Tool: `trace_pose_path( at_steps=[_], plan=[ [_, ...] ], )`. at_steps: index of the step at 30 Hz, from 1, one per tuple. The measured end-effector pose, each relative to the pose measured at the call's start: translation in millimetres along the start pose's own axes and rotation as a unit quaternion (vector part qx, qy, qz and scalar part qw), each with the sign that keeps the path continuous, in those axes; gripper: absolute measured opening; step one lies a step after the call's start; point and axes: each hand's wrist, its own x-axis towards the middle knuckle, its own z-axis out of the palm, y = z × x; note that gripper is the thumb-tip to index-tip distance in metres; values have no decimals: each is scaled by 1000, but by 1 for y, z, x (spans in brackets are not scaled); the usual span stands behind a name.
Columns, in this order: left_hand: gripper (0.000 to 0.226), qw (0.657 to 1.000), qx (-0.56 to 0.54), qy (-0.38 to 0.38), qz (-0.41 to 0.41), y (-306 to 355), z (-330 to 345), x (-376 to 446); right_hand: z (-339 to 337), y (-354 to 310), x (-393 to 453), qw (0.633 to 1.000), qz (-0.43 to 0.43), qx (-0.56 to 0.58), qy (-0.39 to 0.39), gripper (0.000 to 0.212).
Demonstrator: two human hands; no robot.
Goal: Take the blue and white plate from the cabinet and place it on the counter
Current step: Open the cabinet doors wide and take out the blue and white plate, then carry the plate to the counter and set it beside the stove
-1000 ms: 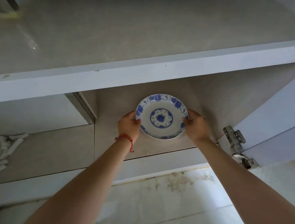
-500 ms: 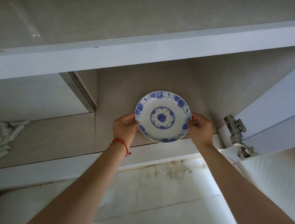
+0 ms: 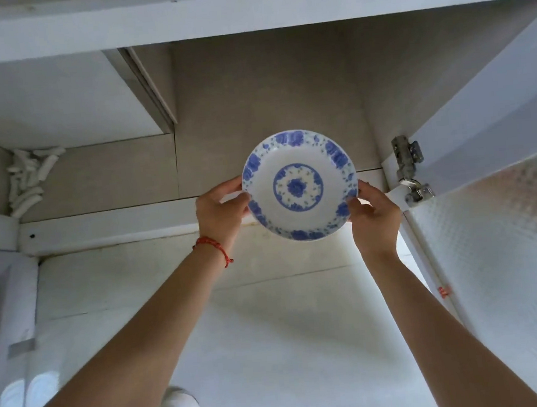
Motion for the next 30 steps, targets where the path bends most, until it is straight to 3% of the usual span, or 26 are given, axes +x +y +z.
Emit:
trace_pose_path(
  at_steps=[9,17,22,30],
  plan=[
    [28,999,47,18,-17,29,-26,-106,-55,-34,-85,1000,22,9,-16,22],
    [35,998,49,-20,-26,71,-41,-188,-116,-75,-163,1000,16,1,20,26],
    [31,996,73,-52,-19,108,-62,-237,-143,-112,-215,995,89,27,37,28],
    [31,990,105,-94,2,161,-88,-305,-184,-161,-292,987,106,84,89,28]
  ],
)
